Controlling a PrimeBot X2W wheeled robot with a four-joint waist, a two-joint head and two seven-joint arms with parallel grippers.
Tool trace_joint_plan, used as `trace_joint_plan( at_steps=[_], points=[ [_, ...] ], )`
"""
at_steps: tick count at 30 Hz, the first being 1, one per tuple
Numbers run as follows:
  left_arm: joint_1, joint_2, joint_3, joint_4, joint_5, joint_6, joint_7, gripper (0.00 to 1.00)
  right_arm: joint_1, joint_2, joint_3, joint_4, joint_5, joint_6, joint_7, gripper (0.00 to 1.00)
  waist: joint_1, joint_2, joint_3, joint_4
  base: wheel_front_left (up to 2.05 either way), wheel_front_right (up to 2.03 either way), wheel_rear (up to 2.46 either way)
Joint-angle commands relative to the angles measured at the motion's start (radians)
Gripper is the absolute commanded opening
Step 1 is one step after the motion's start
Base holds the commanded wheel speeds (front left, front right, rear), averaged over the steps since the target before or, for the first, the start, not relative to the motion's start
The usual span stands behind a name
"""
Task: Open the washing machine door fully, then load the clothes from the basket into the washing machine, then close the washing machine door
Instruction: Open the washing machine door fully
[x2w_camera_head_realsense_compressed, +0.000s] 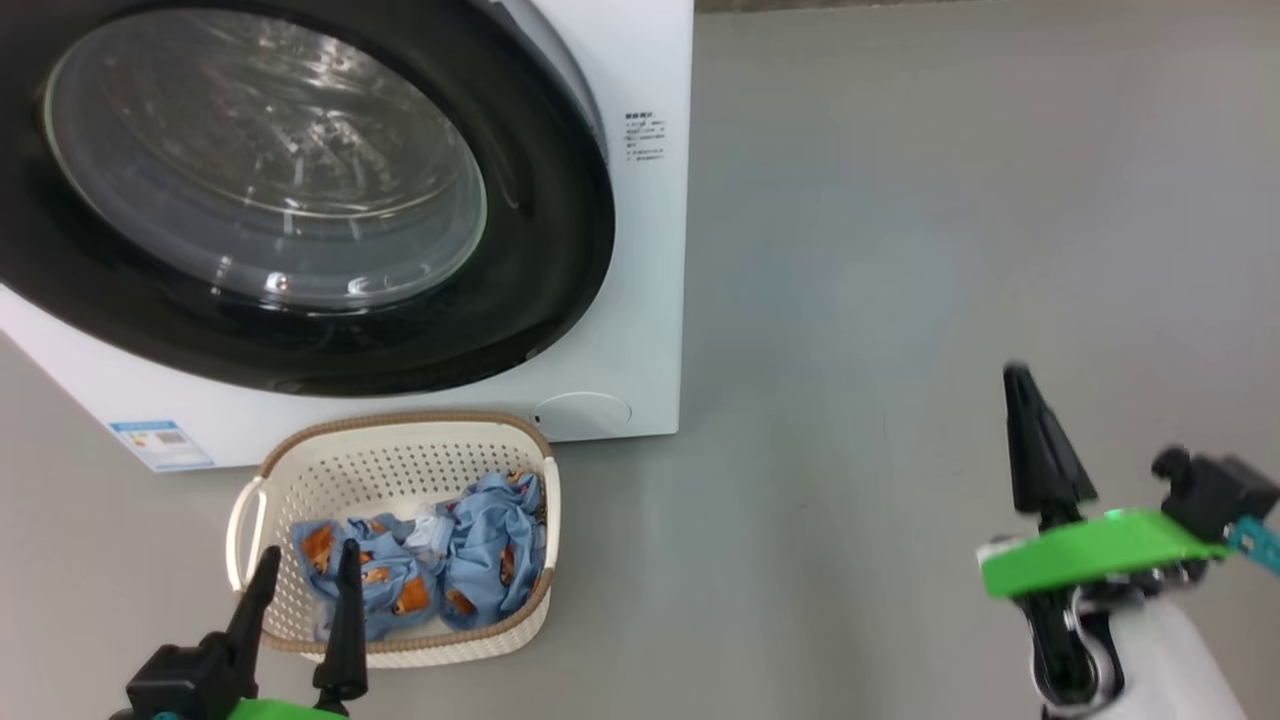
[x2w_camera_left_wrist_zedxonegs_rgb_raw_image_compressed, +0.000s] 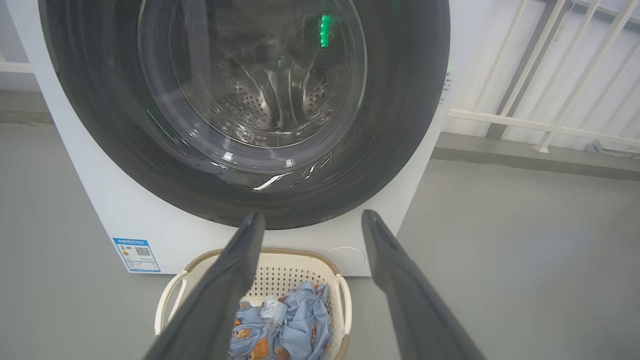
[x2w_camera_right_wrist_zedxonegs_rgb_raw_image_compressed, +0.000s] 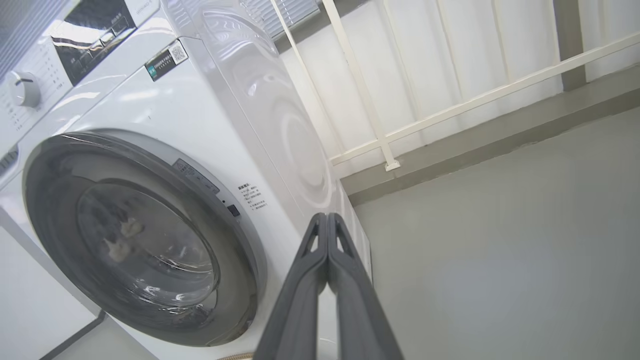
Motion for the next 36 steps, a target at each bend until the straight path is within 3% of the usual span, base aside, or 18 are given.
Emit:
trace_joint_plan(
  at_steps=[1, 12, 26, 31, 36],
  points=[
    [-0.039, 0.009, 0.03, -0.028, -0.014, -0.002, -0.006, 1.0, -0.042, 0.004, 0.033, -0.028, 0.016, 0.002, -0.012, 0.0, 0.0, 0.0, 0.009, 0.009, 0.0, 0.0, 0.0],
    [-0.075, 0.003, 0.015, -0.03, -0.028, -0.002, -0.006, 1.0, -0.271, 0.011, 0.067, -0.038, 0.223, 0.002, -0.012, 0.0, 0.0, 0.0, 0.059, 0.06, 0.0, 0.0, 0.0],
    [-0.158, -0.005, -0.038, -0.034, -0.051, -0.002, -0.006, 1.0, -0.559, -0.101, 0.168, 0.079, 0.549, 0.002, -0.009, 0.0, 0.0, 0.0, 0.167, 0.154, 0.0, 0.0, 0.0],
    [-0.176, -0.009, -0.052, -0.035, -0.059, -0.002, -0.006, 1.0, -0.625, -0.139, 0.225, 0.092, 0.699, 0.002, 0.046, 0.0, 0.0, 0.0, 0.194, 0.178, 0.0, 0.0, 0.0],
    [-0.204, -0.014, -0.078, -0.039, -0.07, -0.002, -0.006, 1.0, -0.707, -0.191, 0.286, 0.135, 0.886, 0.002, 0.21, 0.0, 0.0, 0.0, 0.231, 0.21, 0.0, 0.0, 0.0]
  ],
)
